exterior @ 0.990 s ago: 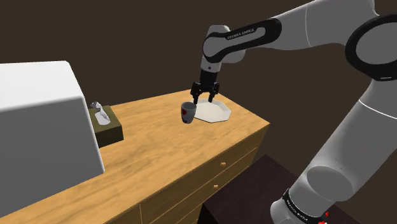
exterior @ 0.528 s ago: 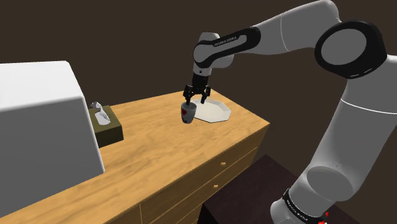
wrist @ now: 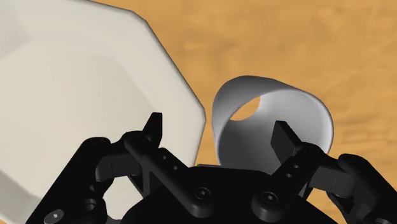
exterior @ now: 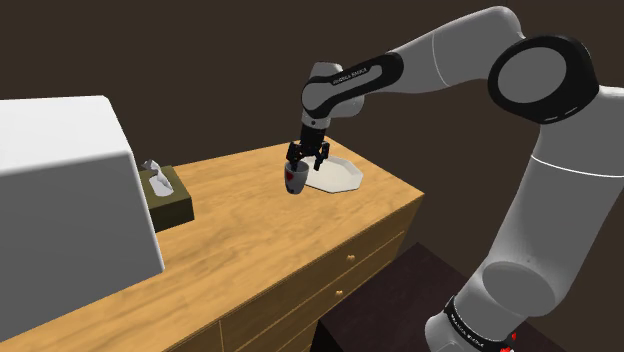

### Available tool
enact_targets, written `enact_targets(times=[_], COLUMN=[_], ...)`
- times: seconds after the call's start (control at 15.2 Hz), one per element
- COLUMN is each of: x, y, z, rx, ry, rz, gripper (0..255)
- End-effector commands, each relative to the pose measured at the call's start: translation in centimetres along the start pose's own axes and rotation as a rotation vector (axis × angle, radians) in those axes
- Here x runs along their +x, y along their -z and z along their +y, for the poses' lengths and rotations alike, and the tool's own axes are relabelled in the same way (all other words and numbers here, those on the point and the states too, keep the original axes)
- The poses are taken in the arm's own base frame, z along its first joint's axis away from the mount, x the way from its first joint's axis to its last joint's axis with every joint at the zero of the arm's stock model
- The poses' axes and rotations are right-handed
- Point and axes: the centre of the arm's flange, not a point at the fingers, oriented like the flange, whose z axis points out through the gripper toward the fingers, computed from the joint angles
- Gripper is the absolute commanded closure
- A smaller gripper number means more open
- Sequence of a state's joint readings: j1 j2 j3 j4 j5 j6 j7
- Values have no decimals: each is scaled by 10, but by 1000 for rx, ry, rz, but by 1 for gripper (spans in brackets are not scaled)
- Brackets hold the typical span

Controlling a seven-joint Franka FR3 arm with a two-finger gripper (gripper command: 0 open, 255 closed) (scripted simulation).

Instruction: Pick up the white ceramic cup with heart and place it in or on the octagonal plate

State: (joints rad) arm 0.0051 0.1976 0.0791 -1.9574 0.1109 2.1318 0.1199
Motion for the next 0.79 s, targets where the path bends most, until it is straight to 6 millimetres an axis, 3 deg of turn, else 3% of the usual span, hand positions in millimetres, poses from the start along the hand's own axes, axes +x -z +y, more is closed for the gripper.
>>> enact_targets(times=[0.0, 0.2, 0.26, 0.73], x=[0, 0, 0, 0], y=[0, 0, 0, 0], z=[0, 0, 0, 0], rx=[0, 0, 0, 0], ry=[0, 0, 0, 0], rz=[0, 0, 0, 0], gripper=[0, 0, 255, 255])
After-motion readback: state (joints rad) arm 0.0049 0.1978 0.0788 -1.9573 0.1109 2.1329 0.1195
